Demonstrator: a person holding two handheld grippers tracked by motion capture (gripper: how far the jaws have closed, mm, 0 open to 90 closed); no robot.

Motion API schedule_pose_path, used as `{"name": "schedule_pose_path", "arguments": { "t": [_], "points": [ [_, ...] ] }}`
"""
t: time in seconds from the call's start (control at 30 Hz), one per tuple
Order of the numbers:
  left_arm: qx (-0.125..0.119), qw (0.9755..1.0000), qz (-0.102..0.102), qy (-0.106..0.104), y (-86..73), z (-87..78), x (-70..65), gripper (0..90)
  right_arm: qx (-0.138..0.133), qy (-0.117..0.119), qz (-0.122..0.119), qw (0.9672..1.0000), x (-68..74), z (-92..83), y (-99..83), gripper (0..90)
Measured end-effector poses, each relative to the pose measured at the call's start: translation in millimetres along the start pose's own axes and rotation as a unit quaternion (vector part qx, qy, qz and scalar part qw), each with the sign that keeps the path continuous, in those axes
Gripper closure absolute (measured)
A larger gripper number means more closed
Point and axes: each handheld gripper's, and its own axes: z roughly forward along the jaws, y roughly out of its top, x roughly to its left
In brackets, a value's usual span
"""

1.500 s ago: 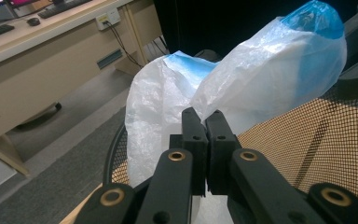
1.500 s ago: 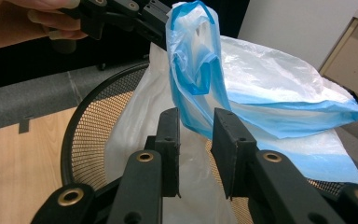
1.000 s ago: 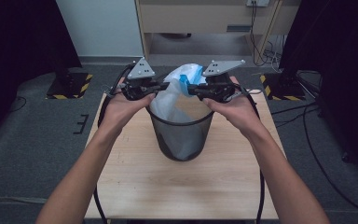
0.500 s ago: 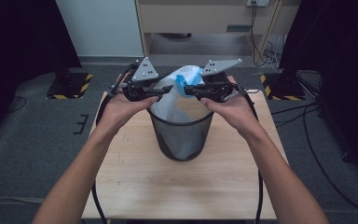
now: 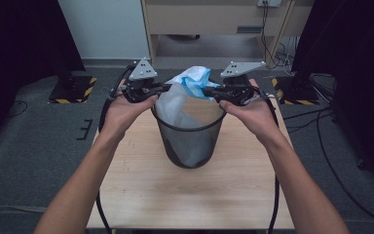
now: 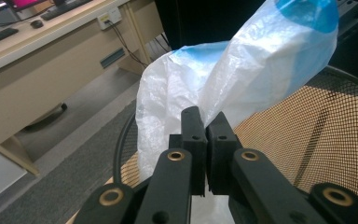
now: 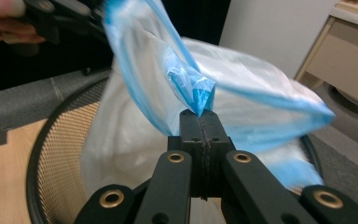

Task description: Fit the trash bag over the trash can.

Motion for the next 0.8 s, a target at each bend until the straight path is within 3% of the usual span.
{"name": "schedule_pose_path", "arguments": {
  "t": [0.13, 0.27, 0.43, 0.47, 0.5, 0.53, 0.8],
  "points": [
    [-0.006, 0.9999, -0.014, 0.006, -5.3, -9.3, 7.5, 88.4, 0.014, -0.011, 0.0, 0.9998, -5.7, -4.3, -7.1, 90.0],
    [-0.007, 0.9995, -0.025, 0.018, -10.8, -15.3, 15.4, 89.2, 0.008, -0.022, 0.008, 0.9997, -13.3, -13.2, -9.5, 90.0],
    [-0.008, 0.9992, -0.026, 0.029, -18.8, -16.9, 24.9, 89.7, 0.009, -0.036, 0.007, 0.9993, -19.8, -23.4, -13.1, 90.0],
    [-0.01, 0.999, -0.03, 0.031, -20.7, -16.8, 26.2, 89.8, 0.008, -0.04, 0.006, 0.9991, -21.1, -25.3, -14.6, 90.0],
    [-0.009, 0.9985, -0.046, 0.03, -23.7, -17.8, 26.6, 89.8, 0.008, -0.043, 0.006, 0.999, -22.3, -26.8, -16.0, 90.0],
    [-0.017, 0.9986, -0.039, 0.031, -24.6, -17.2, 29.3, 89.9, 0.009, -0.046, 0.008, 0.9989, -24.2, -28.6, -17.7, 90.0],
    [-0.015, 0.9975, -0.052, 0.045, -41.3, -18.4, 41.7, 90.0, 0.019, -0.069, 0.022, 0.9972, -42.2, -40.6, -27.3, 90.0]
  ]
}}
